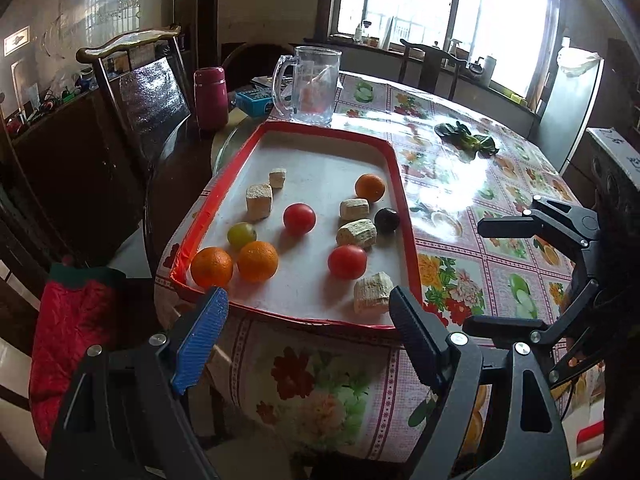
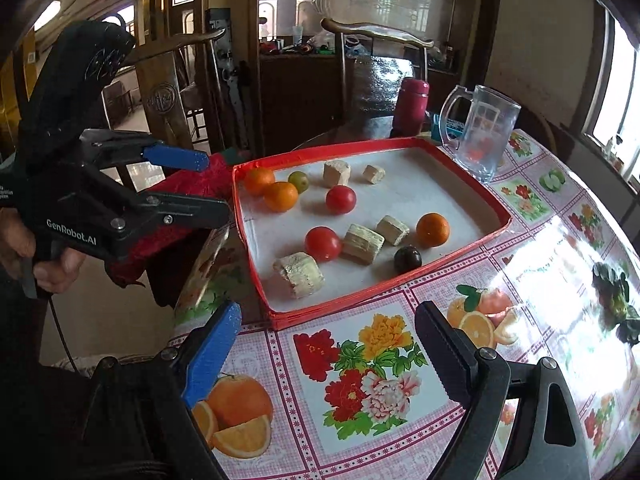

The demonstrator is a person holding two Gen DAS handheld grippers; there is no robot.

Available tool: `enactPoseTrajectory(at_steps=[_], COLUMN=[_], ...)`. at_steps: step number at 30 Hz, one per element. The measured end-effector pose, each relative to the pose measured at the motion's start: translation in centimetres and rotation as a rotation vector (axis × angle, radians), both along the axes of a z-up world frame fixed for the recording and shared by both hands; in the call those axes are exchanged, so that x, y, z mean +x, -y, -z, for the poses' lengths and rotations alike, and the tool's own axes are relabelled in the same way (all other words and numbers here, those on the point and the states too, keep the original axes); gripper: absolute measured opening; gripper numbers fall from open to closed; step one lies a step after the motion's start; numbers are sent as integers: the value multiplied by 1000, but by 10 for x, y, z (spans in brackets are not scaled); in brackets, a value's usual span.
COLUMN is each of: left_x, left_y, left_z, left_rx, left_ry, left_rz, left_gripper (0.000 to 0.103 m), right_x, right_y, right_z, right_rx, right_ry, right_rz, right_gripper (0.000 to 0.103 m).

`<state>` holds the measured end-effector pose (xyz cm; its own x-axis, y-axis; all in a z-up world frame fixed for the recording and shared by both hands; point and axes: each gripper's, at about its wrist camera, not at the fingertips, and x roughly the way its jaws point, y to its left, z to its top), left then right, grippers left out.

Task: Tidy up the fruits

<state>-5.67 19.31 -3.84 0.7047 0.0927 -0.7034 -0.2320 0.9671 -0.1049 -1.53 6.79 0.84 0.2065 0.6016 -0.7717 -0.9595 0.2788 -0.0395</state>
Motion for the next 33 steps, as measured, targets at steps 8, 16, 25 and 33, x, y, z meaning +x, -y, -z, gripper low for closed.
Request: enactPoseTrajectory(at_steps=[8,16,25,33], left_x=[-13,-18,-23,-24], left_y=[1,2,6,13], left_z=[-10,-12,-19,-24], left_rx=[13,52,84,105], left_ry=[44,55,75,79], left_rz=[-34,-48,-45,-47], left_gripper=[85,85,85,85], right_x=[-7,-11,-16,-15], right_y=[-3,-2,-3,5], right_z=[-1,-4,-9,-14], right_rx=[18,37,58,82], right_ry=[8,10,14,2], right_rz=[-27,-33,-45,-18], right_gripper=[90,90,90,92])
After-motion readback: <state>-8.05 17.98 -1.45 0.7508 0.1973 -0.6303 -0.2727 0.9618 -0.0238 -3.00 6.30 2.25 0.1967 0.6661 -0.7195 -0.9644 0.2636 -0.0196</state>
